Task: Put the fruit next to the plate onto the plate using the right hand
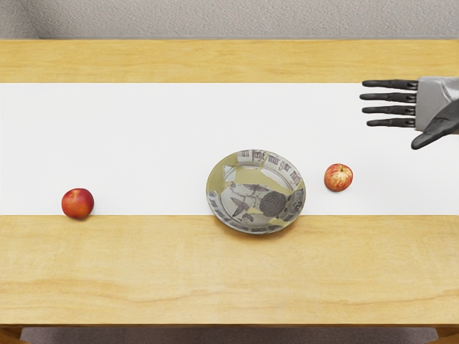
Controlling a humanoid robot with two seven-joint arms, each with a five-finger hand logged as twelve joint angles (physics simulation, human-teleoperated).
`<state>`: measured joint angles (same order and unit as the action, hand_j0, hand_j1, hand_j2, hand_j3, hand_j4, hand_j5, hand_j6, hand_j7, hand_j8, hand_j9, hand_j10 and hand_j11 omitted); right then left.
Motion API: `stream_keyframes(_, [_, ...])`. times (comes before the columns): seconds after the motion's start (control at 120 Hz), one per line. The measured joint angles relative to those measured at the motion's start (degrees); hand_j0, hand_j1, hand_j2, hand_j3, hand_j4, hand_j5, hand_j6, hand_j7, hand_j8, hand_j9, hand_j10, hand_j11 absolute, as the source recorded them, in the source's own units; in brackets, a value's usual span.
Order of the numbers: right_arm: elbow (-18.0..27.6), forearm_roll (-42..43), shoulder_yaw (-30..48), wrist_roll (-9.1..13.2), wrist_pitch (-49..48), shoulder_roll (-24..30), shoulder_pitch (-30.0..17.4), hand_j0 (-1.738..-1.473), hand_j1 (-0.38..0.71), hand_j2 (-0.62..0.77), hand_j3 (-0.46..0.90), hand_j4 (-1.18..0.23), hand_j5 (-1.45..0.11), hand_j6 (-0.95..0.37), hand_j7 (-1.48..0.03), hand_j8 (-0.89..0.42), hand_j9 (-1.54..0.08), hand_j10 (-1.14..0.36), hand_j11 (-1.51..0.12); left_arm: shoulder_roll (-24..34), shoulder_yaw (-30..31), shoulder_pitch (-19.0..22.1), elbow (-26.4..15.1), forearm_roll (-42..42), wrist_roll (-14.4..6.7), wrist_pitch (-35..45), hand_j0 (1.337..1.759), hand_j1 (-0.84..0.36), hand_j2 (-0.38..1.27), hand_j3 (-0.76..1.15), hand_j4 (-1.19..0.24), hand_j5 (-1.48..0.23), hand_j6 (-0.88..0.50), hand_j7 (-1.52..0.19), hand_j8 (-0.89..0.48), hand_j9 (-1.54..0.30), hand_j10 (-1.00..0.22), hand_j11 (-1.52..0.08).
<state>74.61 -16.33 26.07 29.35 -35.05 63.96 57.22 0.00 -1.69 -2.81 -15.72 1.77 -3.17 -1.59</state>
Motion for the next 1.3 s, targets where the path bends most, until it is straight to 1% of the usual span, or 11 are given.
stream_keyframes(0.158, [-0.14, 0.16, 0.33, 0.01, 0.0, 0.31, 0.03, -1.658, -0.33, 0.0, 0.0, -0.02, -0.02, -0.01, -0.02, -0.01, -0.02, -0.01, -0.03, 0.0, 0.0, 0.0, 0.0, 0.0, 0.0, 0.0, 1.658, 0.35, 0.0, 0.0, 0.0, 0.0, 0.0, 0.0, 0.0, 0.0, 0.0, 0.0])
stream_keyframes(0.217, [0.69, 3.28, 0.91, 0.04, -0.01, 0.85, 0.85, -1.658, -0.32, 0.0, 0.0, -0.02, -0.02, -0.02, -0.02, -0.02, -0.03, -0.02, -0.03, 0.0, 0.0, 0.0, 0.0, 0.0, 0.0, 0.0, 1.658, 0.35, 0.0, 0.0, 0.0, 0.0, 0.0, 0.0, 0.0, 0.0, 0.0, 0.0])
stream_keyframes(0.308, [7.76, 10.53, 1.86, 0.09, -0.01, 5.46, 3.57, -1.658, -0.31, -0.01, 0.0, -0.03, -0.04, -0.03, -0.04, -0.03, -0.04, -0.03, -0.05, 0.0, 0.0, 0.0, 0.0, 0.0, 0.01, -0.01, 1.658, 0.35, 0.0, 0.0, 0.0, 0.0, 0.0, 0.0, 0.0, 0.0, 0.0, 0.0])
stream_keyframes(0.358, [11.63, 14.06, 2.16, 0.42, 0.0, 6.08, 4.9, -1.658, -0.3, -0.01, 0.0, -0.04, -0.05, -0.04, -0.05, -0.04, -0.05, -0.04, -0.05, 0.0, 0.0, 0.0, -0.01, 0.0, 0.0, 0.0, 1.658, 0.35, 0.0, 0.0, 0.0, 0.0, 0.0, 0.0, 0.0, 0.0, 0.0, 0.0])
stream_keyframes(0.475, [16.14, 26.25, 2.26, 3.72, 5.47, 0.97, 7.39, -1.658, -0.27, -0.01, 0.0, -0.06, -0.08, -0.06, -0.08, -0.06, -0.08, -0.06, -0.08, 0.0, 0.0, 0.0, 0.0, -0.01, 0.0, 0.0, 1.658, 0.35, 0.0, 0.0, 0.0, 0.0, 0.0, 0.0, 0.0, 0.0, 0.0, 0.0])
stream_keyframes(0.6, [17.7, 32.73, 2.47, 5.07, 11.98, -2.65, 8.57, -1.658, -0.26, -0.01, 0.0, -0.08, -0.1, -0.08, -0.1, -0.08, -0.1, -0.08, -0.1, 0.0, 0.01, 0.0, 0.0, -0.01, 0.0, 0.0, 1.658, 0.35, 0.0, 0.0, 0.0, 0.0, 0.0, 0.0, 0.0, 0.0, 0.0, 0.0])
stream_keyframes(0.742, [18.12, 37.3, -0.45, 5.5, 16.58, -6.73, 8.7, -1.658, -0.22, -0.02, 0.0, -0.11, -0.14, -0.11, -0.14, -0.11, -0.14, -0.11, -0.14, 0.0, 0.01, 0.0, -0.01, -0.01, 0.0, 0.0, 1.658, 0.35, 0.0, 0.0, 0.0, 0.0, 0.0, 0.0, 0.0, 0.0, 0.0, 0.0])
stream_keyframes(0.875, [18.28, 42.63, -7.85, 5.61, 27.8, -10.76, 8.73, -1.658, -0.19, -0.03, 0.0, -0.14, -0.17, -0.14, -0.17, -0.14, -0.17, -0.14, -0.17, 0.0, 0.01, 0.0, 0.02, -0.01, 0.0, 0.0, 1.658, 0.35, 0.0, 0.0, 0.0, 0.0, 0.0, 0.0, 0.0, 0.0, 0.0, 0.0])
stream_keyframes(1.067, [18.27, 51.06, -14.77, 5.64, 42.21, -16.34, 8.64, -1.658, -0.16, -0.03, 0.0, -0.16, -0.2, -0.16, -0.2, -0.16, -0.2, -0.16, -0.2, 0.0, 0.01, 0.0, 0.0, -0.01, 0.0, -0.01, 1.658, 0.35, 0.0, 0.0, 0.0, 0.0, 0.0, 0.0, 0.0, 0.0, 0.0, 0.0])
stream_keyframes(1.125, [18.14, 52.77, -15.56, 5.64, 44.87, -17.47, 7.83, -1.658, -0.15, -0.03, 0.0, -0.17, -0.21, -0.17, -0.21, -0.17, -0.21, -0.17, -0.21, 0.0, 0.01, 0.0, 0.0, -0.01, 0.0, 0.0, 1.658, 0.35, 0.0, 0.0, 0.0, 0.0, 0.0, 0.0, 0.0, 0.0, 0.0, 0.0])
stream_keyframes(1.3, [17.71, 56.75, -16.43, 5.65, 53.21, -20.73, 2.44, -1.658, -0.14, -0.03, 0.0, -0.18, -0.23, -0.18, -0.23, -0.18, -0.23, -0.18, -0.23, 0.0, 0.01, 0.0, 0.0, -0.01, 0.0, 0.0, 1.658, 0.35, 0.0, 0.0, 0.0, 0.0, 0.0, 0.0, 0.0, 0.0, 0.0, 0.0])
